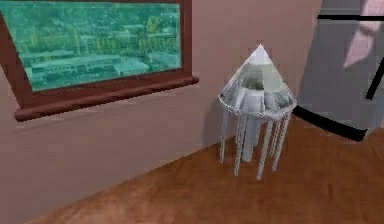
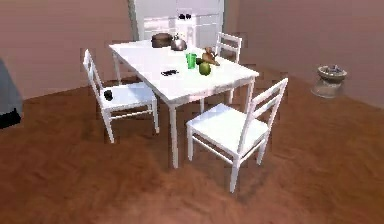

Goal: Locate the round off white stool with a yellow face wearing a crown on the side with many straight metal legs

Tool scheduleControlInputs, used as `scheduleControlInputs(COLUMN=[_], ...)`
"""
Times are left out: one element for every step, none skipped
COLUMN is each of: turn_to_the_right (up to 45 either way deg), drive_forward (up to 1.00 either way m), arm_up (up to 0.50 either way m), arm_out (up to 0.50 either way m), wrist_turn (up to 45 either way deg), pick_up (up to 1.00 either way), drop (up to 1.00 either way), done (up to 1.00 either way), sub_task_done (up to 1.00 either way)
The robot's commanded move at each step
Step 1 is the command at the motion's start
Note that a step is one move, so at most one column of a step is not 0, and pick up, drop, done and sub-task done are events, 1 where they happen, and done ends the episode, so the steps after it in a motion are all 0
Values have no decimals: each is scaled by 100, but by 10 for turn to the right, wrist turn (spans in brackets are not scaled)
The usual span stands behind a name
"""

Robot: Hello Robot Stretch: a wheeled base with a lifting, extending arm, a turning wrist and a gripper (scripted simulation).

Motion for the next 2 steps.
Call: scheduleControlInputs(turn_to_the_right=[0,-360], drive_forward=[75,0], arm_up=[0,0], arm_out=[0,0], wrist_turn=[0,0], pick_up=[0,0], drop=[0,0], done=[0,0], sub_task_done=[0,0])
